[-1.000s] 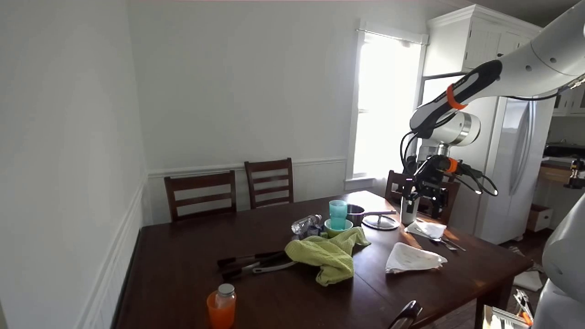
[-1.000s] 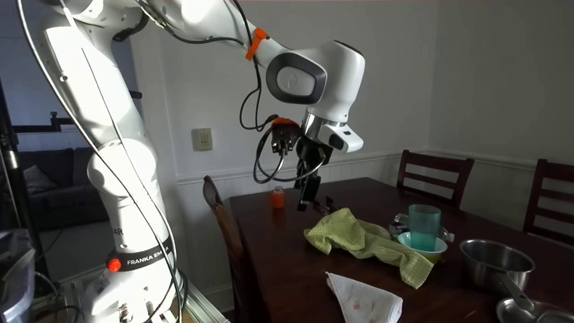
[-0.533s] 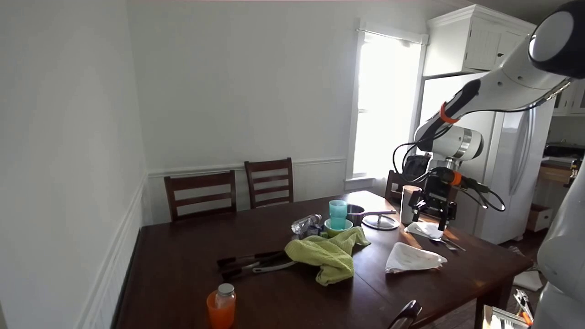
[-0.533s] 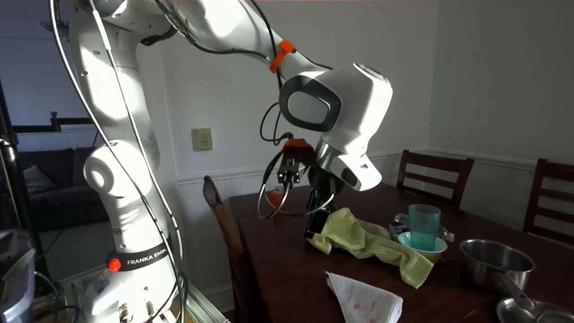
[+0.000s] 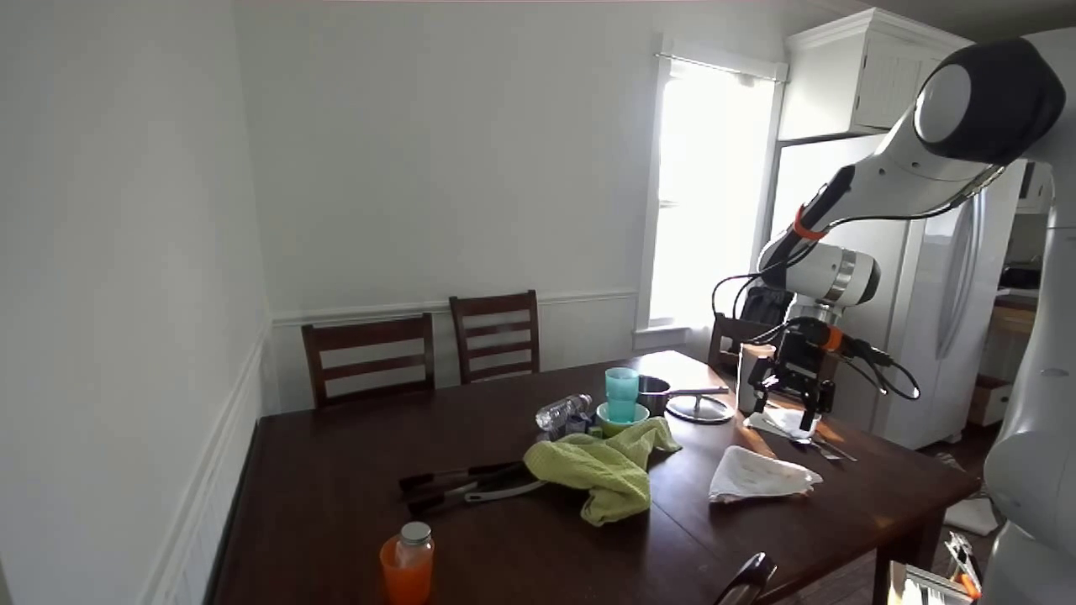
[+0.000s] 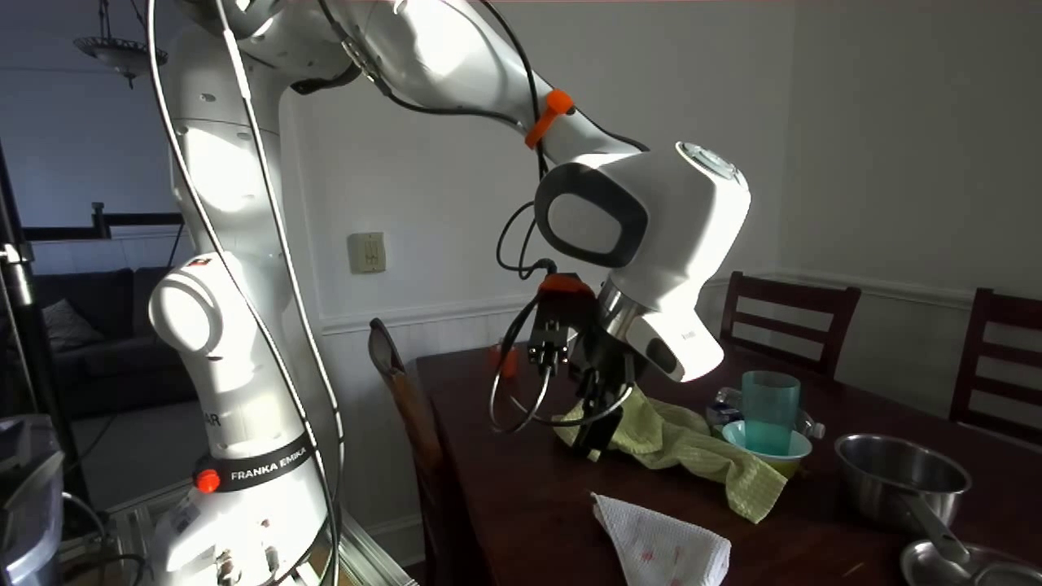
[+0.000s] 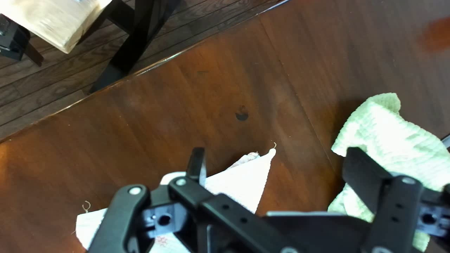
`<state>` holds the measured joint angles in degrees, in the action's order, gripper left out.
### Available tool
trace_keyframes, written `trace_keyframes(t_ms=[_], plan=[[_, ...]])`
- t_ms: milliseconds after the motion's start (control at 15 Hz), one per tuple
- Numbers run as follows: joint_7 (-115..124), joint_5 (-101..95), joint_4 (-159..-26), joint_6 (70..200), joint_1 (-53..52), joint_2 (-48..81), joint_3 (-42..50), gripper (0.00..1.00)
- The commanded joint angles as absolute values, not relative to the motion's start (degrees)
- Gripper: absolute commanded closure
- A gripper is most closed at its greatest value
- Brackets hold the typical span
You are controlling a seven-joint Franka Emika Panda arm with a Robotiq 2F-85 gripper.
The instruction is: Unfold the white napkin
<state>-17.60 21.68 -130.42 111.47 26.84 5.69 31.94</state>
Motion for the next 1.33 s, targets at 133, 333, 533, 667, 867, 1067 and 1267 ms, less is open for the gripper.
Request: trace_keyframes(t_ms=[133, 333, 533, 667, 867, 1067, 1267], plan=[[-19.5, 22.9, -128.6, 112.1, 29.1, 8.6, 30.7, 0.00], [-25.2, 23.5, -127.0, 113.2, 30.9, 11.8, 30.4, 0.00], [-31.4, 24.3, -125.3, 115.3, 33.4, 15.0, 29.3, 0.00], [-34.8, 25.0, -124.3, 116.9, 35.5, 16.9, 27.8, 0.00], [-40.4, 27.3, -122.8, 118.5, 39.1, 19.9, 24.8, 0.00], [-43.9, 28.5, -121.1, 119.6, 42.5, 23.3, 22.1, 0.00], [-45.1, 28.9, -119.0, 120.8, 45.8, 26.7, 19.7, 0.00]])
